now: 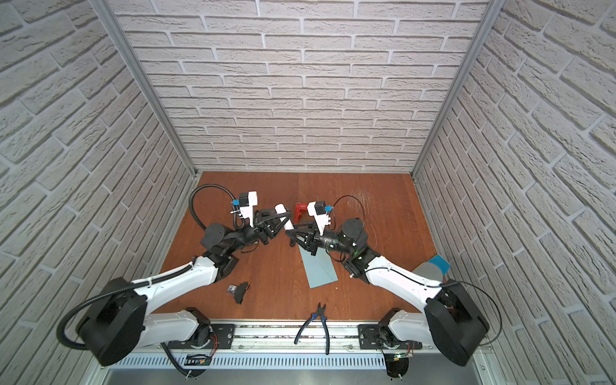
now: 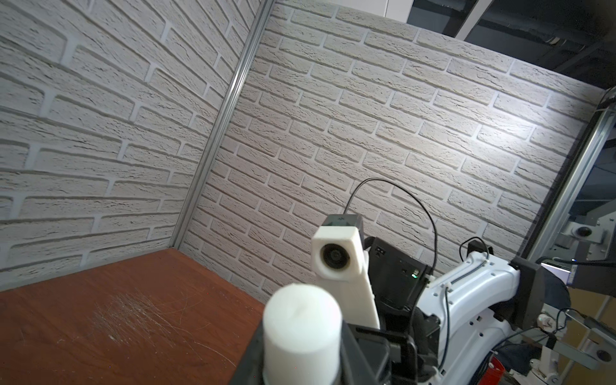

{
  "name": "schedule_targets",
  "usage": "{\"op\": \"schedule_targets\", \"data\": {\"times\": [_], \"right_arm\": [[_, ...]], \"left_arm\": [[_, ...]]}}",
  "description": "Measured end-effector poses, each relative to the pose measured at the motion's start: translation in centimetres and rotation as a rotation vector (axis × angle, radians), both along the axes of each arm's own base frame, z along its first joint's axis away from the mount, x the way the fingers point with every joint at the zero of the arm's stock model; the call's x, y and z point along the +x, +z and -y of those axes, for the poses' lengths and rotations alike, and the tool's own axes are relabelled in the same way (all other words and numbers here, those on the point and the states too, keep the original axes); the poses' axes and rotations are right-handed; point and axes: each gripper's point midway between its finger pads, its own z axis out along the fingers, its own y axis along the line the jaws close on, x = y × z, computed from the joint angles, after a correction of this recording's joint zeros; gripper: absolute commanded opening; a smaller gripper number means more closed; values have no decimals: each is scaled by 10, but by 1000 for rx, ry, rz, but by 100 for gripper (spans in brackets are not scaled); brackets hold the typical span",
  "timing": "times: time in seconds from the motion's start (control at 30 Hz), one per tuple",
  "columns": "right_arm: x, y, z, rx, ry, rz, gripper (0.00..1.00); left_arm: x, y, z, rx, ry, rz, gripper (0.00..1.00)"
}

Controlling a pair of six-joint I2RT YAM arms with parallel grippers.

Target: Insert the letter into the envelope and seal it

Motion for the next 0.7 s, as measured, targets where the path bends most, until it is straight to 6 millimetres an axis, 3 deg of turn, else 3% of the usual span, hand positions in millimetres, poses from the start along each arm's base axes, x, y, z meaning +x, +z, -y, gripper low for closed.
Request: {"op": "schedule_targets", "data": {"times": [0.5, 0.7], "right_arm": [[4, -20, 26, -398, -514, 259, 9], [8, -30, 38, -498, -641, 284, 16]], "left_arm": [[7, -21, 26, 6, 207, -25, 0], [12, -31, 36, -11, 223, -35, 0]]}}
